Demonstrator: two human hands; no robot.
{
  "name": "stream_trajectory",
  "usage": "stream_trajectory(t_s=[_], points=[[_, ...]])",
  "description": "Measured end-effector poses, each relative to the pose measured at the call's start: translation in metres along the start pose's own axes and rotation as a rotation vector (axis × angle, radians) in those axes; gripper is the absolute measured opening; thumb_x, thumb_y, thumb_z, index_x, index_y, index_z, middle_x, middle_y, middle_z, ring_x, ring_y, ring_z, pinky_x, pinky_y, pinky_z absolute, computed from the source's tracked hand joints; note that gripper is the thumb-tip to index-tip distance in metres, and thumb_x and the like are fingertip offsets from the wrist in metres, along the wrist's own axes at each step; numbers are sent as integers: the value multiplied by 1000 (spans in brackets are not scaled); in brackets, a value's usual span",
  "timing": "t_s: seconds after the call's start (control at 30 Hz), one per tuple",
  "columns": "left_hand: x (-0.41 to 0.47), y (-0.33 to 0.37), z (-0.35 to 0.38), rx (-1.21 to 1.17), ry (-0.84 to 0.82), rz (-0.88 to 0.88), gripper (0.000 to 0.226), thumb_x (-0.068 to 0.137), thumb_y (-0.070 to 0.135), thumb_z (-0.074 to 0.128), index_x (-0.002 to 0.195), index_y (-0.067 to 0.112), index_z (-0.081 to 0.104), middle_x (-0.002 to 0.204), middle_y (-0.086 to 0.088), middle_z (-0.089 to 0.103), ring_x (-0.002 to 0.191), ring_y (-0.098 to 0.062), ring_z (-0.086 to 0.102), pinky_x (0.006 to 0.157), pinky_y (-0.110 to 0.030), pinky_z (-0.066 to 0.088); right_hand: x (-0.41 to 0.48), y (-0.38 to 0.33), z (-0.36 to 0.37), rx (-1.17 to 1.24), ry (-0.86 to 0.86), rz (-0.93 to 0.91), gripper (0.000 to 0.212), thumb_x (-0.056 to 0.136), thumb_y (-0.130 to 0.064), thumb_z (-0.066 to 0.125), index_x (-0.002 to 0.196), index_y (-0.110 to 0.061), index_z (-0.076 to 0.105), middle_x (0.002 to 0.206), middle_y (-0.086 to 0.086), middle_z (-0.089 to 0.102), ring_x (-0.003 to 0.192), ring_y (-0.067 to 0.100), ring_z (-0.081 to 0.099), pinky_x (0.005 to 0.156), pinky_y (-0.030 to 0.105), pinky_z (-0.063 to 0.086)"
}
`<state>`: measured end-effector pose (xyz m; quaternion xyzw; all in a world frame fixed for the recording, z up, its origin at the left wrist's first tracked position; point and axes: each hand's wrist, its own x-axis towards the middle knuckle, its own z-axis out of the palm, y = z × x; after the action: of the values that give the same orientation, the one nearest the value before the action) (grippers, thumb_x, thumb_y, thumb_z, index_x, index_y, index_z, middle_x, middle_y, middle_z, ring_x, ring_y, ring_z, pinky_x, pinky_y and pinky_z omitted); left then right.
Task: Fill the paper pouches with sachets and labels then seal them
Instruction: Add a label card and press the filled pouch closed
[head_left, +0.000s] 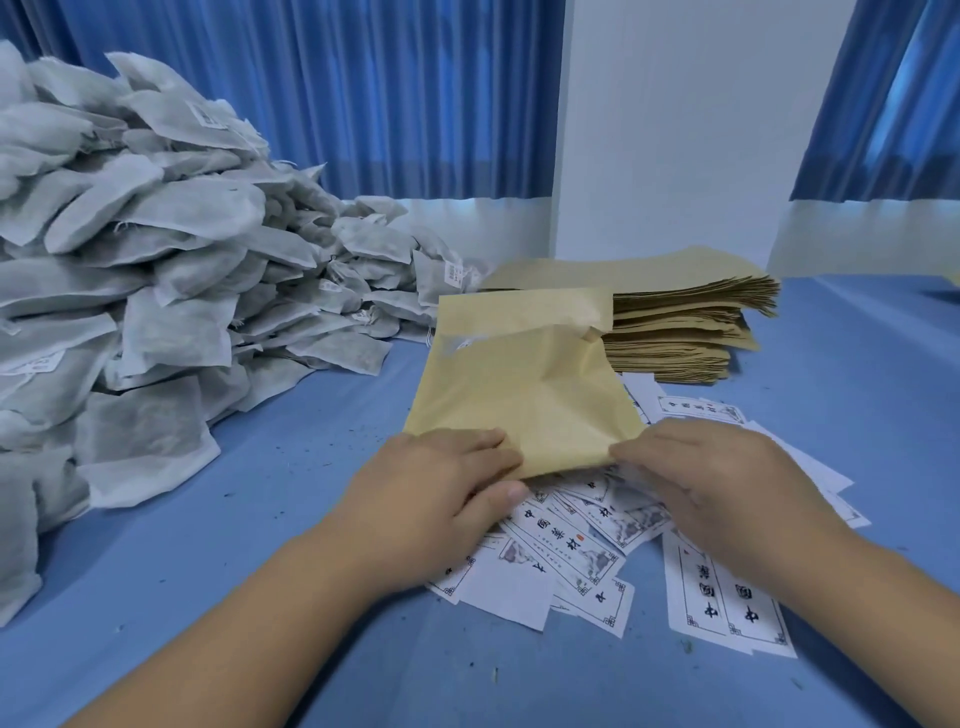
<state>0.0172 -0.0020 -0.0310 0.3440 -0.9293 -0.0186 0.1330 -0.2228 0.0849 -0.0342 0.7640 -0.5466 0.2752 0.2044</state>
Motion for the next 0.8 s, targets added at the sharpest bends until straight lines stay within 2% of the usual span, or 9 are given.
stream_trajectory(t_s=[0.1,0.17,0.2,0.27,0.37,0.53,0.63,0.73,0.8], points=[[0,-6,-10,24,174,42,47,88,58,49,123,30,61,126,14,58,113,-12,54,94,-33,42,0,1,-4,14,93,47,22,72,11,72,87,-5,75,73,7,69,62,30,66,50,40,56],[-2,-12,-14,42,306,62,30,81,34,72,109,23,67,109,7,63,95,-21,61,80,-36,49,0,2,-7,35,141,88,23,73,10,75,91,-5,75,76,5,70,65,26,68,57,35,57],[-3,-15,-16,31,366,50,26,77,20,77,102,19,68,101,4,63,87,-24,62,73,-37,51,0,4,-9,44,170,98,21,75,8,74,91,-5,75,77,5,71,66,26,68,60,34,57],[-5,-19,-20,-21,456,10,23,73,3,78,90,14,68,89,1,61,77,-25,61,63,-40,53,1,5,-10,41,210,104,16,79,5,71,92,-4,75,79,6,72,68,27,69,61,36,58],[-7,-21,-22,-35,541,24,21,70,-3,79,83,11,70,81,0,62,71,-25,61,56,-41,53,1,5,-12,33,224,110,21,76,8,72,93,-4,75,80,7,72,68,29,69,59,39,58],[-9,-26,-22,-52,591,28,7,76,5,77,81,8,73,75,-2,63,63,-29,61,50,-40,52,-1,4,-17,29,135,-29,15,81,2,69,93,-5,73,83,3,68,72,24,65,60,33,54],[-9,-26,-22,-48,592,46,9,73,1,79,78,6,73,72,-3,62,60,-28,59,48,-38,51,1,4,-17,-3,74,-43,23,70,3,78,90,-6,73,83,5,64,70,27,60,57,38,52],[-9,-22,-22,-49,583,66,4,74,5,72,77,6,73,71,-1,61,63,-18,53,47,-36,50,4,1,-14,-60,116,-9,17,66,6,81,79,-3,74,72,8,61,61,31,57,48,39,50],[-9,-21,-21,-56,561,61,4,76,8,67,78,8,72,73,1,60,64,-18,54,48,-38,51,5,0,-13,-80,148,4,17,63,8,83,74,-1,73,64,10,59,55,32,56,41,39,48]])
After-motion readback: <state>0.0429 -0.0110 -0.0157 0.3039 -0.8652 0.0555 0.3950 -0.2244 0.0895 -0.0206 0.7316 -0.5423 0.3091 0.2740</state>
